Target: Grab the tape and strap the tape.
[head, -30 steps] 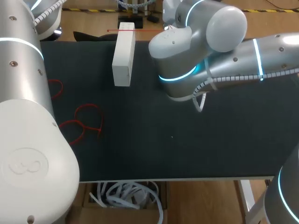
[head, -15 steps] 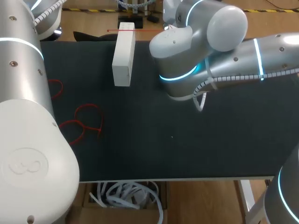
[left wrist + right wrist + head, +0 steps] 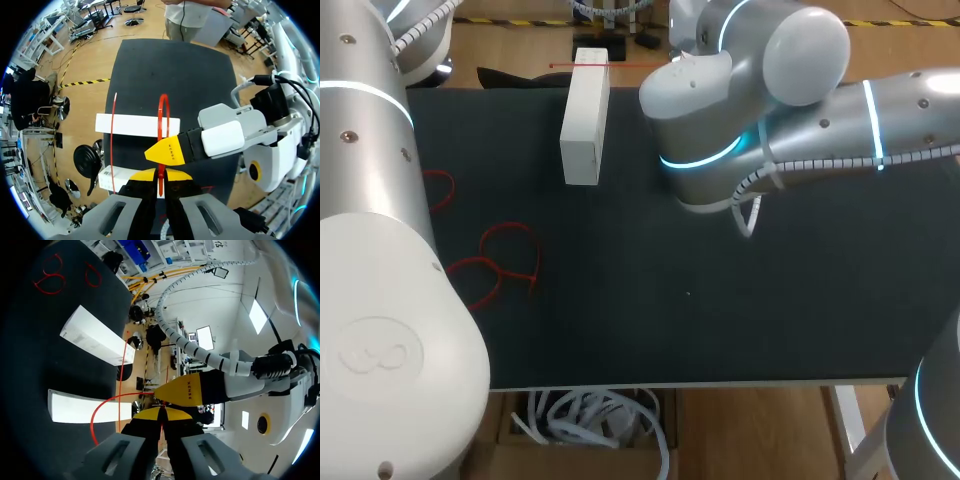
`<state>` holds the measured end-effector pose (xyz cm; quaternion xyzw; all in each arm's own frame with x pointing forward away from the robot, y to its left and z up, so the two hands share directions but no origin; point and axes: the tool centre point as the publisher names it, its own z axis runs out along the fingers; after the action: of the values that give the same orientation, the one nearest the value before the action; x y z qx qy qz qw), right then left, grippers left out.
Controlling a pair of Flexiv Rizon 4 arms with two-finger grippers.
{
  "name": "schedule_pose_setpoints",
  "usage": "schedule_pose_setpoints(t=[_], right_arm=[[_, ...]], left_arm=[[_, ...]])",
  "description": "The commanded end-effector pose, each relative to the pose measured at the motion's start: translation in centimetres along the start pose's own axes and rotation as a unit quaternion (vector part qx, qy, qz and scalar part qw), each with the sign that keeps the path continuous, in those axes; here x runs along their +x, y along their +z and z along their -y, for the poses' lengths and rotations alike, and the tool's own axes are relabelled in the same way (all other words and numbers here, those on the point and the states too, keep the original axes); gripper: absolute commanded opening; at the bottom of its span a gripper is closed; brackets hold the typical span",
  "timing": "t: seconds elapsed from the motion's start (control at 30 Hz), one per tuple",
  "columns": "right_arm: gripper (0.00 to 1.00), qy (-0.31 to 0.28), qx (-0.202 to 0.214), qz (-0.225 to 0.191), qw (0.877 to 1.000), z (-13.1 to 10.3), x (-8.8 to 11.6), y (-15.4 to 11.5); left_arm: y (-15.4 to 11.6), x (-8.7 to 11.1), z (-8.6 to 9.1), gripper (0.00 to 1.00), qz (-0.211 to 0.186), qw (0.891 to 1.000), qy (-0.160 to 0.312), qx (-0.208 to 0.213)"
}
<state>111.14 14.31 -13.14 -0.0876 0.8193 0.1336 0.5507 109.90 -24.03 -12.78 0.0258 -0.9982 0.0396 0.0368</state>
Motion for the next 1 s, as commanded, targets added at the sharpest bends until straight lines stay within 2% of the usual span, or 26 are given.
schedule_pose_setpoints(t=[0.03,0.1,0.17,0.57,0.87,0.97,1.0], right_arm=[[0.13,-0.001,0.000,-0.008,1.000,0.1,-0.2,-0.3],[0.30,-0.001,0.001,-0.009,1.000,0.1,-0.2,-0.3],[0.26,0.000,0.000,-0.009,1.000,0.2,-0.1,-0.3],[0.28,-0.003,-0.006,-0.014,1.000,1.1,0.2,-1.8],[0.29,0.010,-0.033,-0.029,0.999,1.7,0.5,-4.5],[0.34,0.014,-0.046,-0.032,0.998,2.0,0.4,-5.7],[0.31,0.017,-0.052,-0.035,0.998,2.2,0.4,-6.1]], left_arm=[[-0.2,-0.1,0.1,0.00,-0.002,1.000,0.000,-0.002],[-0.2,-0.1,0.1,0.00,-0.002,1.000,0.000,-0.002],[-0.2,-0.1,0.1,0.00,-0.002,1.000,0.000,-0.002],[-0.2,-0.1,0.1,0.00,-0.002,1.000,0.000,-0.002],[-0.2,-0.1,0.1,0.00,-0.002,1.000,0.000,-0.002],[-0.2,-0.1,0.1,0.00,-0.002,1.000,0.000,-0.002],[-0.2,-0.1,0.1,0.00,-0.002,1.000,0.000,-0.002]])
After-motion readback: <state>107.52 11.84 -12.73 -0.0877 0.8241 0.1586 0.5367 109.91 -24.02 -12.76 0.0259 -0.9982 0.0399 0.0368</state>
